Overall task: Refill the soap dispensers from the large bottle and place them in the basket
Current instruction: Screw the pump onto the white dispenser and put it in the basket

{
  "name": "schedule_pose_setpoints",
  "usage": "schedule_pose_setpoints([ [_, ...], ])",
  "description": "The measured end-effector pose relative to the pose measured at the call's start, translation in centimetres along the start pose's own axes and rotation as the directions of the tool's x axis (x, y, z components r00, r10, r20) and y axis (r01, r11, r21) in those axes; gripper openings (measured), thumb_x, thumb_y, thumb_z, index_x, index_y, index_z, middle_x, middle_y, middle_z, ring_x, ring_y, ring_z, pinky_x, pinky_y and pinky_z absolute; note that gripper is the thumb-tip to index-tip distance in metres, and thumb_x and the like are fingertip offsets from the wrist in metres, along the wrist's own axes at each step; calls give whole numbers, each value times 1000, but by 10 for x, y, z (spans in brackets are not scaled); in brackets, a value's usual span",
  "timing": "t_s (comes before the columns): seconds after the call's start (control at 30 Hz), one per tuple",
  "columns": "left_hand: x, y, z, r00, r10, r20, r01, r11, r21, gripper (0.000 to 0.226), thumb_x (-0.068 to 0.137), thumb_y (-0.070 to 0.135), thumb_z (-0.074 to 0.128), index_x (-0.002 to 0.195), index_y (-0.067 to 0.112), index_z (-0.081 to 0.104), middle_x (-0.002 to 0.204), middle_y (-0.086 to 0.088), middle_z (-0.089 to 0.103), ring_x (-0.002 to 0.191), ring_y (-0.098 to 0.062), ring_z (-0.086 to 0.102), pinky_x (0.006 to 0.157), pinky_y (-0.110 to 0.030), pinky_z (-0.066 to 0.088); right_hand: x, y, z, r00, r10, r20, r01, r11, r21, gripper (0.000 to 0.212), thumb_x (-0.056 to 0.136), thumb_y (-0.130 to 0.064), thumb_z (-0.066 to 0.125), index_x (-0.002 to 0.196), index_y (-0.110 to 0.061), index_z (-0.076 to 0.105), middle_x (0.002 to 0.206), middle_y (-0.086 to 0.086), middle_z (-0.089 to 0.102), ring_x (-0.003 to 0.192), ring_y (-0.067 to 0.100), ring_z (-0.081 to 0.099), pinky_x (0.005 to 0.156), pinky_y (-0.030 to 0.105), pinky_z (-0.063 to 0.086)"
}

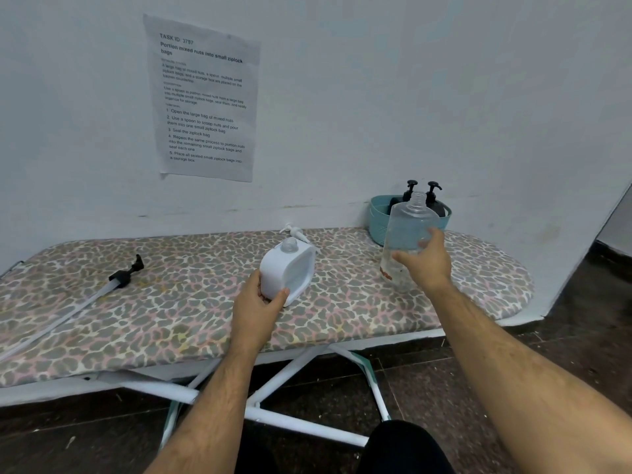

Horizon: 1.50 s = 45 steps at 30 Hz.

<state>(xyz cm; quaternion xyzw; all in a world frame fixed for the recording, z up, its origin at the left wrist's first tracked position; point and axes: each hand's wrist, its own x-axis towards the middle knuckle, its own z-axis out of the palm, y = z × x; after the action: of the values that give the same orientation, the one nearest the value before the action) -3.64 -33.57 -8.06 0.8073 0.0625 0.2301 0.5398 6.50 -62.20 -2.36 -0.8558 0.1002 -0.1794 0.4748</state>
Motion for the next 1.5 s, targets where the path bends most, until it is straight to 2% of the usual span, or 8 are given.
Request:
schedule_pose_setpoints([
  [0.23,-2,1,-1,1000,-10,23,10,1000,16,59,88,31,67,142,33,42,112,12,62,98,-9,65,79,-40,60,0,1,-1,999,-12,29,12,1000,-2,79,76,-22,83,138,-15,33,127,8,57,110,26,57,79,32,44],
  [0.43,-3,3,-2,999,-9,42,7,1000,30,65,91,33,64,148,36,32,122,9,61,102,-9,64,80,-39,59,-4,9,1,999,0,34,-1,1000,19,93,72,-23,86,144,-16,27,137,9,54,122,31,54,96,43,50],
  [0.53,-2,3,-3,999,-16,52,14,999,35,68,92,34,63,150,36,28,125,7,61,103,-12,64,81,-40,59,-11,6,3,984,-41,-171,31,998,-59,101,71,-42,84,148,-11,26,142,14,45,132,33,41,107,52,39],
  [0.67,-1,6,-2,999,-18,43,17,1000,9,63,91,30,64,147,32,35,122,9,59,105,-11,62,83,-37,58,-33,-18,7,845,-330,-421,284,944,-168,69,82,-45,72,135,-13,43,132,10,46,125,26,39,105,47,33],
  [0.83,6,8,-6,994,-85,70,90,993,-75,61,88,21,70,142,21,43,121,4,58,97,-5,60,82,-36,58,-45,-48,36,847,-490,-206,485,871,-78,29,90,-31,64,114,-14,60,108,-5,54,104,12,48,95,35,43],
  [1.0,21,12,-17,979,-118,165,132,988,-77,62,86,14,72,141,17,41,120,6,53,89,3,58,63,-15,52,-42,-64,73,919,-387,76,378,919,109,5,91,-16,63,94,-17,66,90,-7,64,85,10,58,75,21,47],
  [1.17,24,2,-20,973,-119,199,156,971,-182,58,84,13,74,134,22,45,117,15,57,107,-1,58,71,-11,51,-20,-61,106,958,-202,204,170,971,166,7,89,-12,67,86,-18,66,79,-8,64,74,8,59,64,17,43],
  [1.5,27,-3,-21,971,-127,205,190,925,-329,59,77,10,80,123,34,52,124,10,59,111,-3,61,84,-17,52,33,-75,171,897,-211,388,229,974,2,26,86,-23,72,109,-12,67,97,1,67,84,15,60,72,23,42],
])
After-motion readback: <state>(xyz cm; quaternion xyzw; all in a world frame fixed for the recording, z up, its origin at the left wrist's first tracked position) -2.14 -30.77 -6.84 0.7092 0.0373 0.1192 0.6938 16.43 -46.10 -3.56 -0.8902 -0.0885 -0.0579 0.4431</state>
